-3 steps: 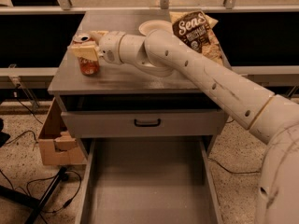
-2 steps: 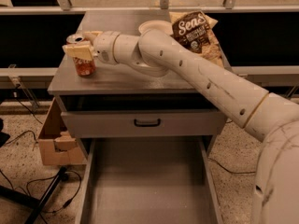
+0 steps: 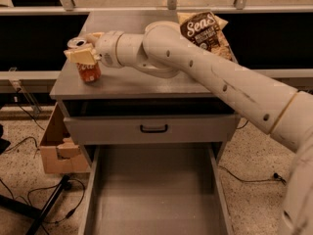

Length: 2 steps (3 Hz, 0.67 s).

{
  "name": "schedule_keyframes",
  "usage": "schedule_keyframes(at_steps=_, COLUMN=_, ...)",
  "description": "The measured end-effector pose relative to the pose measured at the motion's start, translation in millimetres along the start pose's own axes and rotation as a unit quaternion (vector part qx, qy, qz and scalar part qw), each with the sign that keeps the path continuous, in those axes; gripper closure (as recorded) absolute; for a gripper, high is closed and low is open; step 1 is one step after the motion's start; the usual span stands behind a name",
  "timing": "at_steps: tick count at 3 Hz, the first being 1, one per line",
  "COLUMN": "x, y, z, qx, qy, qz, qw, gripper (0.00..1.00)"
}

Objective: Place coke can into middle drawer

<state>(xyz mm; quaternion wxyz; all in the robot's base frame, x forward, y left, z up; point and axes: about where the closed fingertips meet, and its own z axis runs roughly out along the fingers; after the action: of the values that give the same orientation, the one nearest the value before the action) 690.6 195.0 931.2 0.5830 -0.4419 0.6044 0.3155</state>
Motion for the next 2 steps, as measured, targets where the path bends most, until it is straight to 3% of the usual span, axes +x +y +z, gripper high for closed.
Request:
schedule_keyframes(at_steps=1, x=-26, y=37, z=-39, qx=-0.003, qy=0.007, qz=-0.038, qw=0.9993, gripper=1.00)
schedule_keyframes(at_steps=2, x=-29, y=82, z=-71, qx=-0.005, qy=0.005, qz=-0.058, qw=0.9983, gripper=1.00)
